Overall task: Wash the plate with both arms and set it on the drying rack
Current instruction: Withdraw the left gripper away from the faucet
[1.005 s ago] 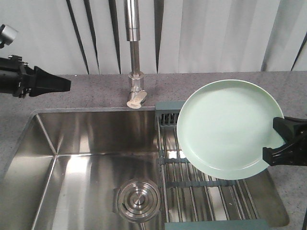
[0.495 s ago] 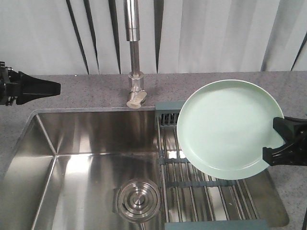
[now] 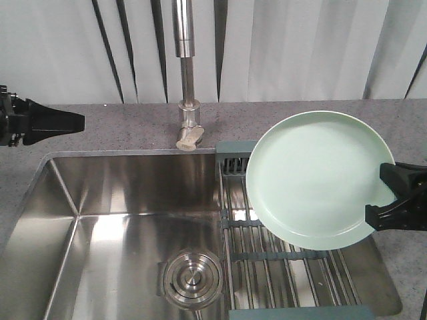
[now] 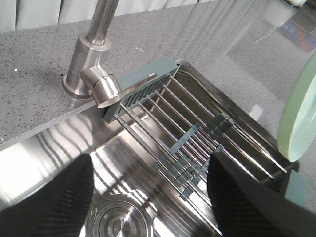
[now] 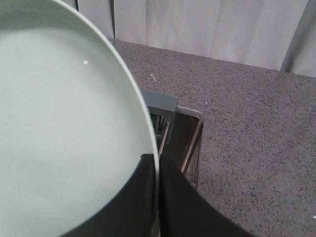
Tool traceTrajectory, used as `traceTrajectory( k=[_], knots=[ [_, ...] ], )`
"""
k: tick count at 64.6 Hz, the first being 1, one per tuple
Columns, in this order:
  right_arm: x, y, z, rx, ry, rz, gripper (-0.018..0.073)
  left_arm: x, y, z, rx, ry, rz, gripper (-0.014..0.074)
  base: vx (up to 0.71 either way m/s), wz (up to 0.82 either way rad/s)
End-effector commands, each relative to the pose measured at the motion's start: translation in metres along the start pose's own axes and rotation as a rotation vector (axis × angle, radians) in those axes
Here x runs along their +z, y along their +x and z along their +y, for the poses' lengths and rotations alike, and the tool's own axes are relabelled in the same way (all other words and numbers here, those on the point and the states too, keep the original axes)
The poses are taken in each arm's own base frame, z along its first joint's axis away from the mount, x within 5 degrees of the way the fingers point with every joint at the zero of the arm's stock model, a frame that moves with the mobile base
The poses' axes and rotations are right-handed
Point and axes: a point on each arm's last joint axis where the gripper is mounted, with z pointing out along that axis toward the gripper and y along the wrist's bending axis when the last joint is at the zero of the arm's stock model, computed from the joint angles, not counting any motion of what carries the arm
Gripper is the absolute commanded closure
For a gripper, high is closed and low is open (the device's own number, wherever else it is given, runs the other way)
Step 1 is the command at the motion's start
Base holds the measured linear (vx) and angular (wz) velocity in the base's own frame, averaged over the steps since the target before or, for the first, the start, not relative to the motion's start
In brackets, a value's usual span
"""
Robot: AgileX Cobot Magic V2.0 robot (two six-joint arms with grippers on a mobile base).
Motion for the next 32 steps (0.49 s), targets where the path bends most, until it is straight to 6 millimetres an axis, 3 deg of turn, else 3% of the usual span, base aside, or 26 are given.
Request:
traceTrajectory(
  k=[1,32],
  knots=[
    [-0.0057,-0.0164,-0.0034,-0.001,0.033,-0.109,0.0569,-0.0091,-0.0159,-0.0202,0.034,0.057,-0.082,0.0125,0.0,0.0],
    [-0.0057,-0.0164,-0.0034,-0.001,0.033,-0.109,0.0569,-0.0091,-0.0159,-0.0202,0.034,0.057,-0.082,0.0125,0.0,0.0]
  ],
)
